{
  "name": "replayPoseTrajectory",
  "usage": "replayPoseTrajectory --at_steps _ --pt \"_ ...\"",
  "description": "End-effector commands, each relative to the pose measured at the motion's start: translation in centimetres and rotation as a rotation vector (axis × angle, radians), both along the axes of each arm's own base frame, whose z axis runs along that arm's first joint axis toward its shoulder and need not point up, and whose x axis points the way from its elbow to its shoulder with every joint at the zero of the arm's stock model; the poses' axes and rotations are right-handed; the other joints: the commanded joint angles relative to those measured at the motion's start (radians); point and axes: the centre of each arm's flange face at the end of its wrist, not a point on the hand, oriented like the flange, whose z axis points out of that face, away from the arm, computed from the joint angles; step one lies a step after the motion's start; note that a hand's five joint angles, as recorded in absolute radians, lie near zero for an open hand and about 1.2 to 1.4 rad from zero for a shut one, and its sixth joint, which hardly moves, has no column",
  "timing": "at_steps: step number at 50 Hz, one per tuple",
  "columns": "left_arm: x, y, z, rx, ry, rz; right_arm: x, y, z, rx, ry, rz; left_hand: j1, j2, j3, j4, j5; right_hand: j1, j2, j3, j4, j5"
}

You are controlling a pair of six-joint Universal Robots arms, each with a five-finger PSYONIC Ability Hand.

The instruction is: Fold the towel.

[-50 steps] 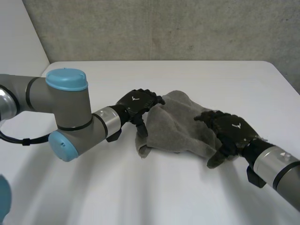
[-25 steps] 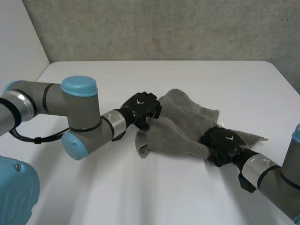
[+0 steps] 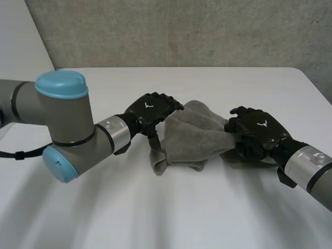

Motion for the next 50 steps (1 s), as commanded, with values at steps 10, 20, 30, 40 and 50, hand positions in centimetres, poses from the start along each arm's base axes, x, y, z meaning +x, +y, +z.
replayPoseTrajectory --at_steps 10,20,30,40,50 --pt "-2.8 -3.4 -5.4 -0.031 0.017 -0.022 -0.4 0.5 -2.3 0.067 0.04 0.003 0.054 0.096 -0.043 -0.05 0.109 0.113 0.16 -0.007 -0.06 0.068" --pt "-2.2 -2.9 -6.7 -0.018 -0.085 -0.041 -0.6 0.1 -2.1 0.056 0.039 -0.005 0.392 0.434 -0.043 -0.05 0.446 0.113 0.16 -0.007 -0.06 0.068" --pt "-1.2 -1.8 -6.4 -0.048 -0.152 -0.051 -0.5 0.1 -2.0 0.054 0.039 -0.002 0.398 0.439 -0.043 -0.05 0.452 0.113 0.16 -0.007 -0.06 0.068" --pt "0.3 -0.2 -2.3 -0.047 -0.148 -0.033 -0.5 0.0 -1.9 0.043 0.046 -0.002 1.112 1.154 -0.043 -0.05 1.167 0.113 0.16 -0.007 -0.06 0.068" --pt "2.3 2.4 2.2 -0.036 -0.117 0.007 0.2 1.8 1.0 0.026 0.055 0.135 1.117 1.158 -0.043 -0.05 1.171 0.113 0.16 -0.007 -0.06 0.068"
